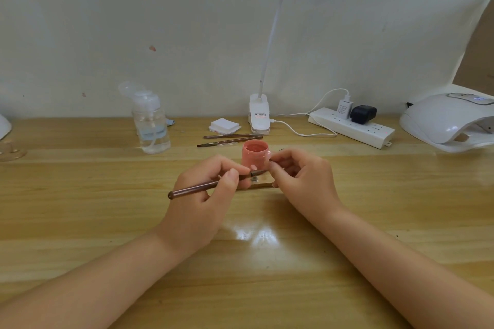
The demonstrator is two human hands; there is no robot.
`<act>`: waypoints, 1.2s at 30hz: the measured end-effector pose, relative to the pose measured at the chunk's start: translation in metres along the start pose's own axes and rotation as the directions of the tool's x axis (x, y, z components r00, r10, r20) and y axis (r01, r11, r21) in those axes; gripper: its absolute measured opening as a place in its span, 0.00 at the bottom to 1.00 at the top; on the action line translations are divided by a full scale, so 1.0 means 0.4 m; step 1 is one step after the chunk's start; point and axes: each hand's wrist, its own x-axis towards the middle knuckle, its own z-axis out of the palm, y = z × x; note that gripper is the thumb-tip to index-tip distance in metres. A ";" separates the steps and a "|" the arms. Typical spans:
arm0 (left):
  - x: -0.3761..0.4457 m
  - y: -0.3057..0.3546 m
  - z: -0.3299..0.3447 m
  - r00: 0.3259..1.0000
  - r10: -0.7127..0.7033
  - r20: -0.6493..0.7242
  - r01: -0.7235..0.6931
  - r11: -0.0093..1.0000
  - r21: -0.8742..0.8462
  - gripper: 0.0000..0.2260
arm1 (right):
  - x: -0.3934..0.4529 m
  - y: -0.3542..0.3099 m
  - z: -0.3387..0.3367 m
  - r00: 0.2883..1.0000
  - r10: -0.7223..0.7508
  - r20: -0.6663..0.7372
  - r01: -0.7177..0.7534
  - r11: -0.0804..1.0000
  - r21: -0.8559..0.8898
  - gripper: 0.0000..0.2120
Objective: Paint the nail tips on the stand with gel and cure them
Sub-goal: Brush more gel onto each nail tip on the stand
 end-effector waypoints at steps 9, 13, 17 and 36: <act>0.007 -0.016 -0.014 0.992 -0.033 -0.120 0.028 0.999 -0.043 0.12 | 0.011 0.005 -0.021 0.992 0.120 -0.033 -0.119 0.993 0.024 0.04; 0.010 -0.025 -0.015 0.986 -0.074 -0.150 0.064 0.996 -0.067 0.09 | 0.013 0.016 -0.030 0.990 0.135 0.050 -0.124 0.976 -0.179 0.04; 0.010 -0.026 -0.015 0.985 -0.087 -0.147 0.078 0.995 -0.064 0.11 | 0.014 0.025 -0.034 0.986 0.145 0.082 -0.109 0.936 -0.335 0.04; 0.008 -0.033 -0.016 0.985 -0.110 -0.133 0.106 0.994 -0.033 0.09 | 0.041 0.008 -0.129 0.947 -0.318 -0.036 0.225 0.740 -0.633 0.16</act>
